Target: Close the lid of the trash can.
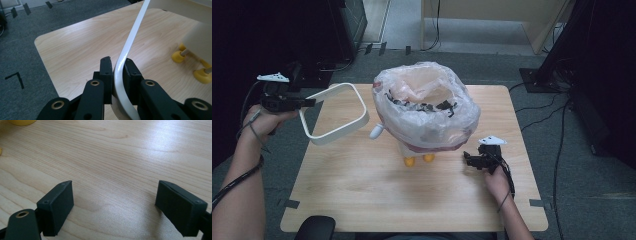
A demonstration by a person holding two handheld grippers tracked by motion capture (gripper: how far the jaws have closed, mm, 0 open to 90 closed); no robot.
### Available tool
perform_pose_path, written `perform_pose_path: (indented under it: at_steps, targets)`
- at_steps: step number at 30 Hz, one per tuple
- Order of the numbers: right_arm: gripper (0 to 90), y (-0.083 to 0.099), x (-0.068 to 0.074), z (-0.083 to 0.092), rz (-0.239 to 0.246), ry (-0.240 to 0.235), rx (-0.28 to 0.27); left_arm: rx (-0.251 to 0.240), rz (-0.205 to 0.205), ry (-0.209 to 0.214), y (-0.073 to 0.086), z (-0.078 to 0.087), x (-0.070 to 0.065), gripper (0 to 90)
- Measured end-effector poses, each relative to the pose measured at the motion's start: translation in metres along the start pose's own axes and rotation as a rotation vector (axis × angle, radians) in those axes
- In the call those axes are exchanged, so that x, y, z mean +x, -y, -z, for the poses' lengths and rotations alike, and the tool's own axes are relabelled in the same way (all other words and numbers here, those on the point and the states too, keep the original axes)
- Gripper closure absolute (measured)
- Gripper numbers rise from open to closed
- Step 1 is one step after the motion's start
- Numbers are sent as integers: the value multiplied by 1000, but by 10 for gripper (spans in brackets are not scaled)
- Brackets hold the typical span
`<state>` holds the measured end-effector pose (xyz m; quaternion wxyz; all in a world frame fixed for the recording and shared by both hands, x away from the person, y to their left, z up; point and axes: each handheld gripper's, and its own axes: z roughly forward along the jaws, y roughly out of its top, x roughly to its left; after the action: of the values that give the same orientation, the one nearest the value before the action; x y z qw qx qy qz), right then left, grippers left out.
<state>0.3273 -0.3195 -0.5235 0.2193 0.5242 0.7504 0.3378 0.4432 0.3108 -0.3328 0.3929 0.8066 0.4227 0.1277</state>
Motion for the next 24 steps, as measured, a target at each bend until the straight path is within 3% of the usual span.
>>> perform_pose_path:
  at_steps: [11, 15, 19, 24]
  targets:
    - [148, 0, 0, 0, 1, 0, 0, -15, -34, -21, -46, 42, -11, 803]
    - [148, 0, 0, 0, 0, 0, 0, -41, -37, -22, -65, 54, -19, 802]
    - [148, 0, 0, 0, 0, 0, 0, -67, -25, -6, -83, 58, -28, 803]
    - [148, 0, 0, 0, 0, -1, 1, -78, -47, 10, -107, 57, -42, 802]
